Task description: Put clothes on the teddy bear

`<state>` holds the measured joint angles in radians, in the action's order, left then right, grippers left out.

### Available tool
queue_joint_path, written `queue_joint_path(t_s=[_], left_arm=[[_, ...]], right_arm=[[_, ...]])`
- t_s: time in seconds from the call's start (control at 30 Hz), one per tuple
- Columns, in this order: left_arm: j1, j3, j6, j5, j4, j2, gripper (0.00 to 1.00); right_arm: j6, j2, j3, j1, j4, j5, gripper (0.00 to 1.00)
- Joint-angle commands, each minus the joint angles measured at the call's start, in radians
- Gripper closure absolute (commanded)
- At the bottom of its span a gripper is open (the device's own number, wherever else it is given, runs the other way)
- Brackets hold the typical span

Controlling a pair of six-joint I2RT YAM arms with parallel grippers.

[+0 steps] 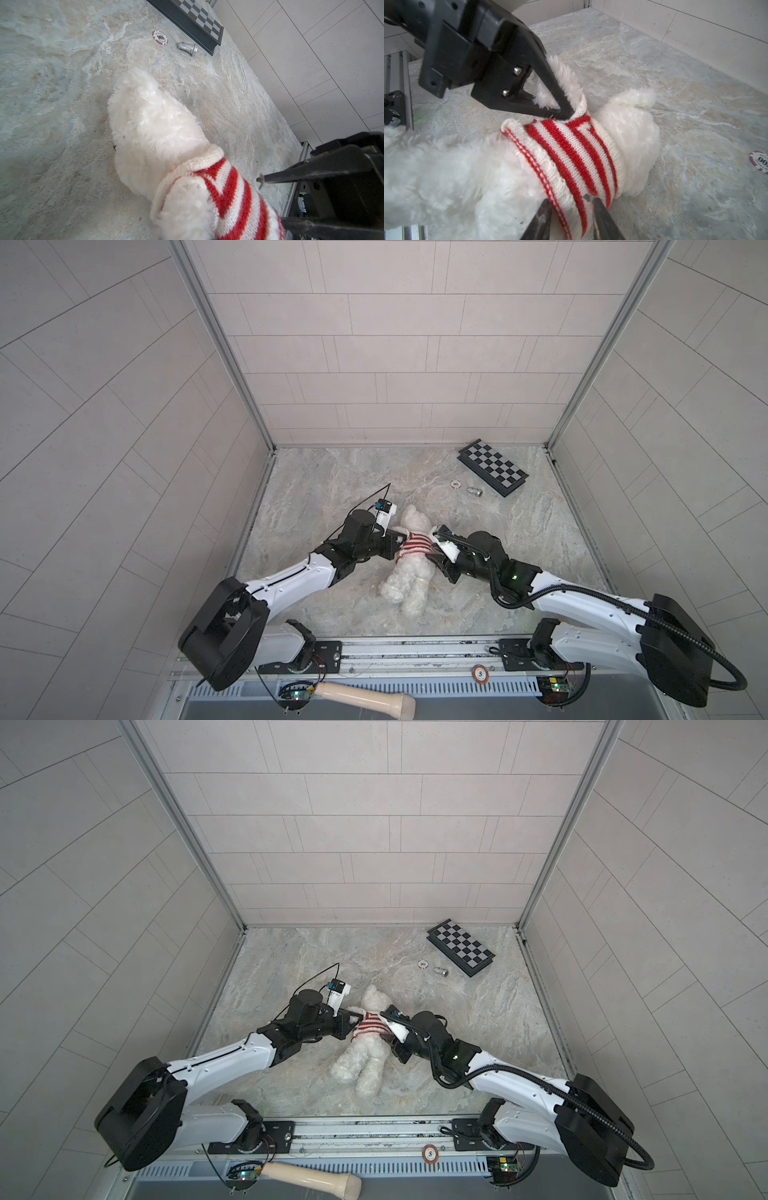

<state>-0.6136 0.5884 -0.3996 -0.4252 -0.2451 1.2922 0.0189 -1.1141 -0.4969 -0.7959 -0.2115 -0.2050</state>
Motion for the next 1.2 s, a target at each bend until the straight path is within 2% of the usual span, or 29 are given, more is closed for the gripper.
queue_joint_path(t_s=[0.0,0.2,0.4,0.63,1.17], left_arm=[[0.003,-0.001,0.011,-0.002,0.004,-0.007,1.00],[0.003,-0.004,-0.004,0.002,-0.002,-0.008,1.00],[0.027,0.003,-0.107,0.017,0.011,0.036,1.00],[0.036,-0.025,-0.214,0.045,-0.032,0.029,1.00],[0.037,-0.072,-0.257,0.071,-0.035,-0.074,1.00]], right_arm=[[-0.040,-0.016,-0.018,-0.005,-0.023,-0.008,0.71],[-0.053,0.009,-0.002,-0.005,-0.029,-0.010,1.00],[-0.043,0.078,0.063,-0.025,-0.064,-0.067,1.00],[-0.084,0.092,0.109,-0.111,-0.060,-0.118,1.00],[-0.132,0.016,0.092,-0.200,-0.023,-0.191,1.00]])
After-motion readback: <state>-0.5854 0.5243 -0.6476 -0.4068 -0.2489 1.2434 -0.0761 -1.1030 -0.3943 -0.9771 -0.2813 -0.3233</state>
